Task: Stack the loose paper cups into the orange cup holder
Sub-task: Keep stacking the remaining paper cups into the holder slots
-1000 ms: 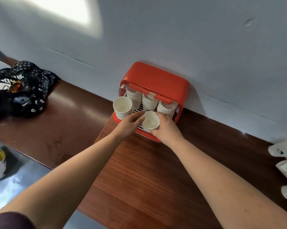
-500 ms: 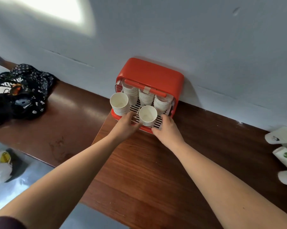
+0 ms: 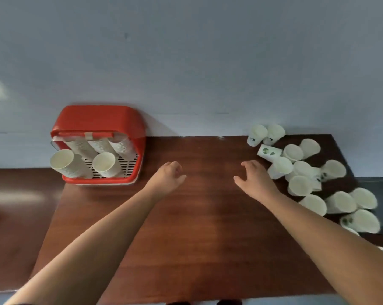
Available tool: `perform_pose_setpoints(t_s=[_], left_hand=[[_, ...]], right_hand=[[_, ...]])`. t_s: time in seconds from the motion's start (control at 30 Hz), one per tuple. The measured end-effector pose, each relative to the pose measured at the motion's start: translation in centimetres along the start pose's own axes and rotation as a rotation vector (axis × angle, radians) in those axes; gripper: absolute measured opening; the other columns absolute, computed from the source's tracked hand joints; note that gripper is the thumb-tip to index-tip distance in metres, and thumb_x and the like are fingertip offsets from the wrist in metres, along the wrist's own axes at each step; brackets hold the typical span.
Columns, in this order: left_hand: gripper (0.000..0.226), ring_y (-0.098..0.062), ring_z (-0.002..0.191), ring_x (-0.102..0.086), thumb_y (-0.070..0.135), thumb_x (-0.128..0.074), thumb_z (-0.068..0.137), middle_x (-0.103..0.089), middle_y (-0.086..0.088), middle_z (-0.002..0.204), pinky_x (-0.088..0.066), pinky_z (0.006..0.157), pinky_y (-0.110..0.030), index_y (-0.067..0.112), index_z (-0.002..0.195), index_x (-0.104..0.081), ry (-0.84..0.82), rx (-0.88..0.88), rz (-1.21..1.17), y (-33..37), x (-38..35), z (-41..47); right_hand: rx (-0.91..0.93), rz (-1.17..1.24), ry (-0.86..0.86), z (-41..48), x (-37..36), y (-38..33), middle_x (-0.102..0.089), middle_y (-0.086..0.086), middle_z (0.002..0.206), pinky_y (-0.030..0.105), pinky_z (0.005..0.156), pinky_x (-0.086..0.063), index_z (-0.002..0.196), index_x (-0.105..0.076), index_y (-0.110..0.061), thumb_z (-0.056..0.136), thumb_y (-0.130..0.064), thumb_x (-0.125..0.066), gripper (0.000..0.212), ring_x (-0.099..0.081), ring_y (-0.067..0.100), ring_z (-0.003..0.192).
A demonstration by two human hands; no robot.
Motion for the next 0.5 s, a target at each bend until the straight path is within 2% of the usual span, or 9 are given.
perform_pose_setpoints(t_s=[0.13,0.27,0.4,0.5], left_hand=[[0.033,-0.018,0.103,-0.057,0.038,-0.062,0.092,-0.057,0.0,0.111,-0.044,0.092,-0.031,0.016,0.117,-0.06,-0.059,-0.123,0.03,10.6,-5.3,3.1],[0.032,-0.015,0.1,-0.056,0.037,-0.062,0.093,-0.055,0.002,0.111,-0.042,0.087,-0.027,0.016,0.117,-0.059,-0.12,-0.215,0.023,19.7,-11.0,4.8],[0.036,-0.015,0.101,-0.054,0.036,-0.064,0.089,-0.053,0.001,0.111,-0.041,0.085,-0.027,0.016,0.119,-0.059,-0.195,-0.261,0.047,25.6,-17.0,6.0],[0.049,-0.019,0.115,-0.052,0.036,-0.07,0.083,-0.051,-0.001,0.125,-0.046,0.094,-0.034,0.017,0.126,-0.056,-0.244,-0.28,0.062,28.0,-20.8,6.9]], right_hand=[[-0.118,0.046,0.11,-2.8,5.1,10.3,-0.054,0.014,0.131,0.043,0.104,-0.041,0.132,-0.054,-0.006,0.087,-0.036,-0.066,0.055,-0.05,0.031,0.124],[-0.238,0.075,0.14,-5.7,8.6,19.5,-0.052,0.016,0.132,0.044,0.101,-0.042,0.131,-0.054,-0.007,0.084,-0.035,-0.068,0.056,-0.051,0.034,0.121],[-0.315,0.155,0.136,-8.5,9.3,25.7,-0.051,0.012,0.13,0.041,0.101,-0.044,0.132,-0.052,-0.012,0.085,-0.038,-0.067,0.056,-0.053,0.029,0.118],[-0.329,0.198,0.078,-10.0,8.0,28.0,-0.046,0.01,0.138,0.038,0.106,-0.039,0.138,-0.047,-0.009,0.085,-0.039,-0.07,0.065,-0.046,0.026,0.127]])
Point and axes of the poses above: each hand's wrist, its own z-axis towards the middle knuckle, its own x-axis out of the back of the hand, y = z × x, the point moved 4 cm from there along z, towards the middle knuckle
